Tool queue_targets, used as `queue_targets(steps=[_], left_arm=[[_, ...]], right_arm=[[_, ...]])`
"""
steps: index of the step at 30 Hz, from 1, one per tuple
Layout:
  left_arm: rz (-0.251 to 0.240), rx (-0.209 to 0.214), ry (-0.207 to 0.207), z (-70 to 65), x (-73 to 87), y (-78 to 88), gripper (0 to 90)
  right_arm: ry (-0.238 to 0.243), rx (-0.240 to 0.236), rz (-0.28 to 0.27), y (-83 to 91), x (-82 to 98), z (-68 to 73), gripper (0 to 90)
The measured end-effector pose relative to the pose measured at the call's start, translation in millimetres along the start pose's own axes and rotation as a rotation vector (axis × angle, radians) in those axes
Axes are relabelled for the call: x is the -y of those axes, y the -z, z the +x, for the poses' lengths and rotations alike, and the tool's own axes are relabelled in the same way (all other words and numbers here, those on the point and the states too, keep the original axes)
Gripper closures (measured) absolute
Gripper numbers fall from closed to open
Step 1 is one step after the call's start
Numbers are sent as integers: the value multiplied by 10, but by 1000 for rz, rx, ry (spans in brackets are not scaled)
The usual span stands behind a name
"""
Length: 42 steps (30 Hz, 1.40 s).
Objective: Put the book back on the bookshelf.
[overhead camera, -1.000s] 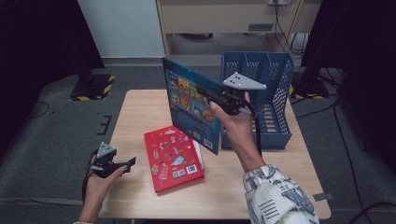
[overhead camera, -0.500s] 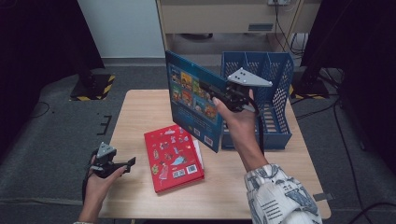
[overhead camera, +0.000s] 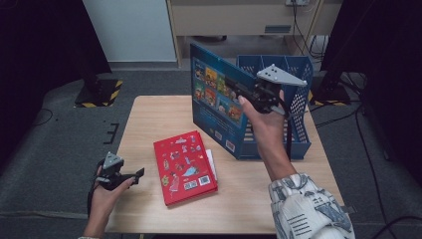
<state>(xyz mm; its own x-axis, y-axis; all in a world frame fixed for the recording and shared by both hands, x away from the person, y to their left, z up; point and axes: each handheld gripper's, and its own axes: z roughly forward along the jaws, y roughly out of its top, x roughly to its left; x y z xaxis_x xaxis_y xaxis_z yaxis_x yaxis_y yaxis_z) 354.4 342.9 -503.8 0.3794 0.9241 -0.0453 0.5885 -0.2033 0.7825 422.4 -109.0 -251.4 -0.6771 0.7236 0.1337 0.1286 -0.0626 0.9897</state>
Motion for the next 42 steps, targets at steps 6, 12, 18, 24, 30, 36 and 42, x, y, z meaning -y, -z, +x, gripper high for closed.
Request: queue_targets(steps=[6, 12, 18, 24, 30, 36, 42], left_arm=[[1, -1, 0, -9, -2, -1, 56], [4, -1, -5, -3, -1, -1, 56], [3, -2, -4, -8, -3, -3, 56], [5, -3, -5, -8, -3, -4, 56], [4, -1, -7, -14, -4, -9, 56], [4, -1, -7, -14, -3, -11, 56], [4, -1, -8, -14, -3, -9, 57]], right_arm=[[-2, 29, -9, 104, -39, -69, 833], [2, 65, -6, 200, -70, -128, 833], [8, 92, -6, 314, -108, -182, 833], [13, 139, 17, 429, -138, -301, 833], [2, 165, 15, 532, -160, -402, 833], [0, 188, 15, 599, -178, -461, 833], [-1, 214, 21, 625, -179, -510, 833]])
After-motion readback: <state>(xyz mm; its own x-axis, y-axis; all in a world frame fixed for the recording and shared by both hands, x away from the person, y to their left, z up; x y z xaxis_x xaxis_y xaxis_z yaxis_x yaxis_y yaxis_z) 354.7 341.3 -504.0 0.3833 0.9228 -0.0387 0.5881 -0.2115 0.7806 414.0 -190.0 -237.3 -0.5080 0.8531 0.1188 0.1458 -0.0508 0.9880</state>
